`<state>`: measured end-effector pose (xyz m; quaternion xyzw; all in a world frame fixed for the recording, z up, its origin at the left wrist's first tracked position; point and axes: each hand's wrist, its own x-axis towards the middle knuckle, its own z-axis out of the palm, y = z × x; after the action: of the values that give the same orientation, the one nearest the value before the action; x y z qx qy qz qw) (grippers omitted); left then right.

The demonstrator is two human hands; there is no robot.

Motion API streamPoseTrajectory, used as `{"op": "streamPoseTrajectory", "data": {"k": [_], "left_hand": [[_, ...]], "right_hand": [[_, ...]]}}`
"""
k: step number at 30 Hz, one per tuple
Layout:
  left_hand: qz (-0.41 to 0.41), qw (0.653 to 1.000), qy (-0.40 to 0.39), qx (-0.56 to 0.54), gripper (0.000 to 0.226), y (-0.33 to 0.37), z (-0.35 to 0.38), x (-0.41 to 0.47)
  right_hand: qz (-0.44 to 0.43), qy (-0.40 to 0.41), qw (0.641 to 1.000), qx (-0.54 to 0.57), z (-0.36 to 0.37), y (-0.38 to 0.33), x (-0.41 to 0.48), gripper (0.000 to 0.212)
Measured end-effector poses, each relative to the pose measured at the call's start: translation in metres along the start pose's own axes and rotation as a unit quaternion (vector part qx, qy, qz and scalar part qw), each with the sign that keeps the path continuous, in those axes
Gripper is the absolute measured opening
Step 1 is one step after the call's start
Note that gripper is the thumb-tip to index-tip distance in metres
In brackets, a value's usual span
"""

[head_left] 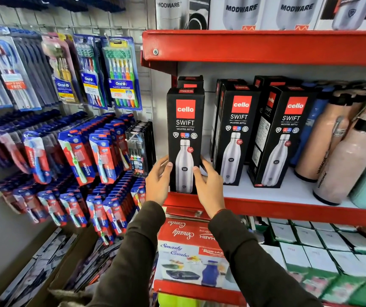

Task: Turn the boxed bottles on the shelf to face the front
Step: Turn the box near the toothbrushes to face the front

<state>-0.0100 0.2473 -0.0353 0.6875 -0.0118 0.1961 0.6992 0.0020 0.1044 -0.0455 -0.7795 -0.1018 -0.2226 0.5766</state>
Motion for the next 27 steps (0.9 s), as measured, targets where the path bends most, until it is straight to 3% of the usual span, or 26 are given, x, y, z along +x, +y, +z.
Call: {"op": "streamPoseTrajectory", "data": {"k": [12,16,21,24,27], "left_hand": [[0.038,0.998,0.045,0.03,0.018,-0.003,0.003,-0.01],[0.077,0.988,0.132,0.029,0.03,-0.009,0.023,-0.02],[0.171,0.948,0.26,0.06,0.033,-0.003,0.058,-0.035],[0.261,0.934,0.227,0.09,0.035,0.005,0.088,-0.044],[0.289,0.945,0.129,0.079,0.035,0.012,0.117,-0.046]], "right_hand": [[0.0,-0.015,1.0,-0.012,-0.007,-0.006,-0.013,0.047],[-0.007,-0.003,1.0,-0.007,-0.021,-0.002,-0.013,0.043],[-0.04,0.076,0.996,-0.013,-0.062,0.001,-0.003,0.037],[-0.052,0.123,0.991,-0.013,-0.084,0.007,0.006,0.04],[-0.012,0.114,0.993,-0.011,-0.097,0.016,0.017,0.048]]}}
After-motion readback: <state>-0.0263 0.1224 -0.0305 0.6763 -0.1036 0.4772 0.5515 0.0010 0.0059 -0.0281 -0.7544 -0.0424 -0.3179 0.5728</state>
